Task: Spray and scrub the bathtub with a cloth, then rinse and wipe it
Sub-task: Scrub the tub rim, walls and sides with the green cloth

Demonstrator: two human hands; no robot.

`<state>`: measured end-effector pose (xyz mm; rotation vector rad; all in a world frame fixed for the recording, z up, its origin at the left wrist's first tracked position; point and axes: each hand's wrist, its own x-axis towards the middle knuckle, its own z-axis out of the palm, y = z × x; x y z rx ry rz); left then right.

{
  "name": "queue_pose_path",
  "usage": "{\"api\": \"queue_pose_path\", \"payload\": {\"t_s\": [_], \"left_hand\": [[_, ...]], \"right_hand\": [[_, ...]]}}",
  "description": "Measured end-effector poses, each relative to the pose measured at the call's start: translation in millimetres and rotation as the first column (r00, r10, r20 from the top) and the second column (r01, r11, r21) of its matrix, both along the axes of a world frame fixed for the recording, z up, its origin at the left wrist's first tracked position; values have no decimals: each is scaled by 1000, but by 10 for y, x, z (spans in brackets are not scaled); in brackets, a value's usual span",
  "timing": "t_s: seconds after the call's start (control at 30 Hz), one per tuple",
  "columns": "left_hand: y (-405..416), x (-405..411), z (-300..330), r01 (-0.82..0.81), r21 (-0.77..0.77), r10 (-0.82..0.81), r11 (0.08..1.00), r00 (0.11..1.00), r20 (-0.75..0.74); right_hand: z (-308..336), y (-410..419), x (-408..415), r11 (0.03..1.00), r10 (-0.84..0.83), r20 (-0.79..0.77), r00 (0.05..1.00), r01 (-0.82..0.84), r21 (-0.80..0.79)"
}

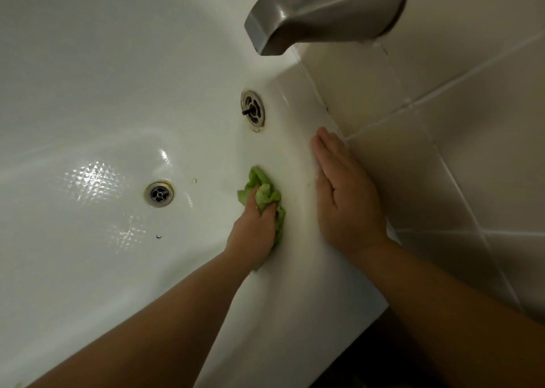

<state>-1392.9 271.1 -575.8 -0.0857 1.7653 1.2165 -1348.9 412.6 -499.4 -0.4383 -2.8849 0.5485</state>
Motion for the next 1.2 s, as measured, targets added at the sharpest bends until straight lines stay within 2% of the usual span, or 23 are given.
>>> {"api": "queue_pose_path", "payload": {"t_s": [0.07, 0.17, 0.23, 0.3, 0.47, 0.53, 0.63, 0.7, 0.87, 0.97, 1.07, 1.2], "left_hand": [[-22, 9, -36, -35, 22, 34, 999, 999, 30], [25, 58, 72, -103, 208, 125, 973, 987, -96], [63, 34, -34, -116, 268, 162, 956, 974, -157], [89, -30, -335, -102, 226, 143, 969, 974, -175], [-75, -36, -957, 24, -124, -15, 992, 997, 78], [-124, 34, -969, 35, -108, -27, 994, 997, 74], [-104, 50, -932, -25, 37, 25, 999, 1000, 7], [-82, -25, -1080, -10, 56, 12, 998, 999, -34], [-291, -27, -1513, 142, -225, -137, 964, 990, 40], [-379, 68, -1392, 145, -218, -121, 965, 985, 121], [-317, 13, -909, 31, -73, -16, 997, 979, 201], [-189, -167, -66, -141, 83, 121, 987, 971, 209]], "right_hand": [[8, -4, -46, 1000, 6, 33, 999, -6, 14], [15, 11, -179, 999, 20, 63, 998, -23, 36], [13, 22, -269, 998, 38, 67, 997, -41, 51], [15, 42, -316, 997, 47, 64, 997, -50, 57], [10, 72, -377, 997, 62, 66, 996, -65, 46], [2, 84, -402, 996, 67, 70, 995, -70, 47], [4, 86, -412, 996, 62, 70, 996, -67, 57], [5, 83, -418, 997, 64, 75, 995, -68, 49], [-10, 91, -430, 997, 70, 52, 996, -71, 20], [-23, 94, -409, 998, 51, -16, 999, -51, -20], [-14, 49, -267, 997, -38, -91, 995, 31, -70], [-13, -64, 85, 981, -161, -130, 978, 144, -128]]}}
